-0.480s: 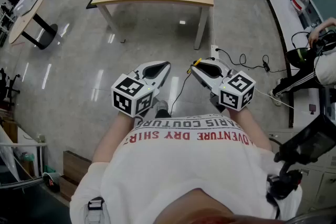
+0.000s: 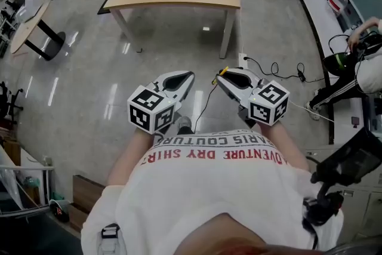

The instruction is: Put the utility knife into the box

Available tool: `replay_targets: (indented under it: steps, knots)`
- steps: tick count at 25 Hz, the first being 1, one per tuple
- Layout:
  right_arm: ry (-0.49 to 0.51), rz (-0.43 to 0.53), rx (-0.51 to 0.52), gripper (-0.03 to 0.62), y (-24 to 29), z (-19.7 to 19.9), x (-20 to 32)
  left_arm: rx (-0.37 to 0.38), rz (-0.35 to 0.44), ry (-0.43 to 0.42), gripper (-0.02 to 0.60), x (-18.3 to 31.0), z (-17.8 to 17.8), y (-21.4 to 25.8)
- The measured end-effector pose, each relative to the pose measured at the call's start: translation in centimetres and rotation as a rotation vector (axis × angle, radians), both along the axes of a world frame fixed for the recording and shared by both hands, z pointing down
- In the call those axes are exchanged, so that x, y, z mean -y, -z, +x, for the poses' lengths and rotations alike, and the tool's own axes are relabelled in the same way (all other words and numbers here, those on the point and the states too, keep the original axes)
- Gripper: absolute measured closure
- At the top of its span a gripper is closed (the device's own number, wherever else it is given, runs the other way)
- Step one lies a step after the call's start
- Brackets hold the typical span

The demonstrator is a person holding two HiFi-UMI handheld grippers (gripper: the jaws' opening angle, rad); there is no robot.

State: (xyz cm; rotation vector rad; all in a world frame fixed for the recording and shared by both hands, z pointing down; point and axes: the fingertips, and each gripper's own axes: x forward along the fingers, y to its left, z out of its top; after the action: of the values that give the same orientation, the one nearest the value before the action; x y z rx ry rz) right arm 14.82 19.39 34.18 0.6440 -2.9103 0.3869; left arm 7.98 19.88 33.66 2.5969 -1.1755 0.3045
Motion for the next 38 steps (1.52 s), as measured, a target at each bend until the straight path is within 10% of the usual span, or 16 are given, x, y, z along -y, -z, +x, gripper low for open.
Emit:
replay_targets:
  steps: [25, 38]
  knots:
    - [0.018, 0.022, 0.040, 0.533, 1.7, -0.7, -1.1, 0.015, 0.024, 0.006, 0.580, -1.1, -0.8, 0.7]
    - [0.031, -0.058, 0.018, 0.533, -3.8, -8.0, 13.7, 0.011, -0.037, 0.032, 0.578, 13.6, -8.2, -4.2]
